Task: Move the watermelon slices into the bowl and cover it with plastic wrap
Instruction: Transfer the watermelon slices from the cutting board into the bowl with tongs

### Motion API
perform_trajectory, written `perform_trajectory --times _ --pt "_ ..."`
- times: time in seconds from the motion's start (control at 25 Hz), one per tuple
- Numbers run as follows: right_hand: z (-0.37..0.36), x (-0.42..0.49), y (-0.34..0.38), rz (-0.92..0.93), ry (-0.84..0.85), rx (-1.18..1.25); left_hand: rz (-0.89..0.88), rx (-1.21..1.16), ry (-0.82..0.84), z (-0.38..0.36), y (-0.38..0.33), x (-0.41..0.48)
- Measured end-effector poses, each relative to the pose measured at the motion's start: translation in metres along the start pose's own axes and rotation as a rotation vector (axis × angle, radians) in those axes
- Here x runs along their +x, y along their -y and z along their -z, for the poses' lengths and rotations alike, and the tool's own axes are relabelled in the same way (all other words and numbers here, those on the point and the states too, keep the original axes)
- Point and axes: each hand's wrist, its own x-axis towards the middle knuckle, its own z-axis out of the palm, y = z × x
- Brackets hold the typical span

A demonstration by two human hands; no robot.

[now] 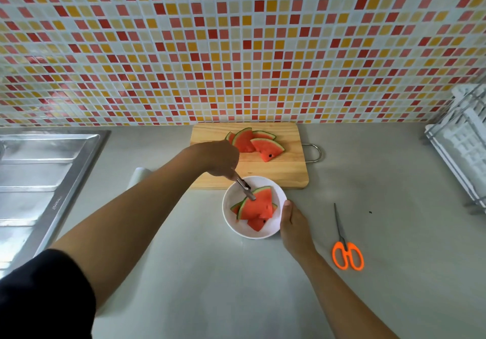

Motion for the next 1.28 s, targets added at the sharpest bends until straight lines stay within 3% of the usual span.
perform_trajectory --times 0.24,0.48,0.6,0.92,1.0,1.08,1.16,1.28 --pt "0.001 -0.001 0.0 -0.02 0.048 0.03 -0.054 -0.096 -0.252 -0.037 -0.001 -0.036" --pt "0.002 0.001 0.001 -0.043 0.066 0.033 -0.132 0.344 -0.454 -0.105 0.001 -0.065" --pt "0.003 0.001 0.003 -0.044 0.056 0.002 -0.156 0.403 -0.607 -0.106 0.007 -0.071" --pt "0.003 0.0 0.004 -0.027 0.055 0.007 -0.056 0.337 -0.685 -0.106 0.005 -0.074" --pt "0.003 0.0 0.005 -0.02 0.051 0.004 -0.053 0.131 -0.645 -0.104 0.012 -0.076" --pt "0.003 0.001 0.005 -0.019 0.052 0.005 0.006 -0.24 -0.7 -0.095 0.025 -0.074" --pt "0.003 0.001 0.005 -0.024 0.06 0.016 0.234 -0.473 -0.761 -0.087 0.039 -0.06" --pt "0.005 0.002 0.005 -0.024 0.062 0.012 0.51 -1.237 -0.48 -0.084 0.055 -0.02"
